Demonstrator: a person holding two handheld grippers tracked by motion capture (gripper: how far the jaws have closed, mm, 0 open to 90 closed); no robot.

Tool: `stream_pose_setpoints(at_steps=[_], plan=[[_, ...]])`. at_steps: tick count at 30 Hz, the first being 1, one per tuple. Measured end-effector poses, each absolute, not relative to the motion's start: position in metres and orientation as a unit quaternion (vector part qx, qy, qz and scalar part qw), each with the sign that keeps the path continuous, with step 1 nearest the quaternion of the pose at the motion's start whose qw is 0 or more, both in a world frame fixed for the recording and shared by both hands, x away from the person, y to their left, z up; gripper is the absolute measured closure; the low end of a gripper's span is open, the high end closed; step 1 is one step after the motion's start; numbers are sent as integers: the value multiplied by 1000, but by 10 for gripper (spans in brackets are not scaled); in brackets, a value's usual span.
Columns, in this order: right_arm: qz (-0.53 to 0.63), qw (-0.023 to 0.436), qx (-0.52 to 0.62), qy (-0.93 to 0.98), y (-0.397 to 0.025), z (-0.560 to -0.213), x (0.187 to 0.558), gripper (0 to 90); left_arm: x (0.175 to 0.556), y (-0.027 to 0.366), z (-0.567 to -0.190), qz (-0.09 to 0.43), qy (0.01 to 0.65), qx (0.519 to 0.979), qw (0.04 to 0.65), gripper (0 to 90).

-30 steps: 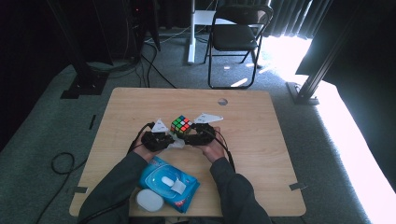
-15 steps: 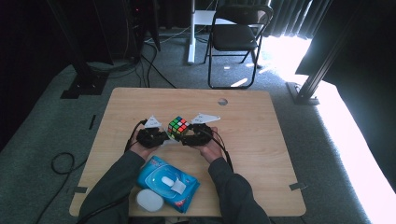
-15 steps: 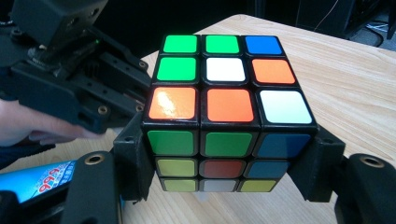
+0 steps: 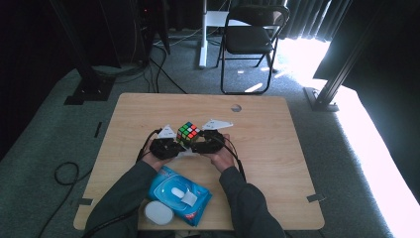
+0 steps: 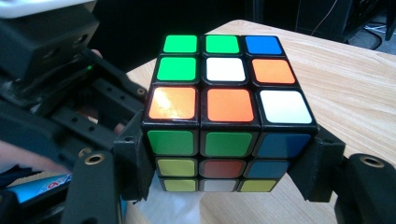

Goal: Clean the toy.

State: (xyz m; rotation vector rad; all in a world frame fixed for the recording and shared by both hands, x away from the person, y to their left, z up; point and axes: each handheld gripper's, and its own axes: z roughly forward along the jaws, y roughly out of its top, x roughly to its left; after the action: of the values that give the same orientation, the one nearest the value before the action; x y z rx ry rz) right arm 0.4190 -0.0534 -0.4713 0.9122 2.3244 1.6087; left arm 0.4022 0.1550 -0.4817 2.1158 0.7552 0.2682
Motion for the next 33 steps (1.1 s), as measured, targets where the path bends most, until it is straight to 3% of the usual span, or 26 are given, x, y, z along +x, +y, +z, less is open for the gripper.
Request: stream_pose_setpoints(at_steps=[6,21,33], plan=[[542,86,310,776,-54,-471,419,341,398,152,-480,105,279,852,430,826],[540,85,309,779,-57,-471,418,341,412,169,-483,123,346,823,433,826],[542,87,314,775,-56,-472,419,341,403,151,-482,93,281,852,431,826]])
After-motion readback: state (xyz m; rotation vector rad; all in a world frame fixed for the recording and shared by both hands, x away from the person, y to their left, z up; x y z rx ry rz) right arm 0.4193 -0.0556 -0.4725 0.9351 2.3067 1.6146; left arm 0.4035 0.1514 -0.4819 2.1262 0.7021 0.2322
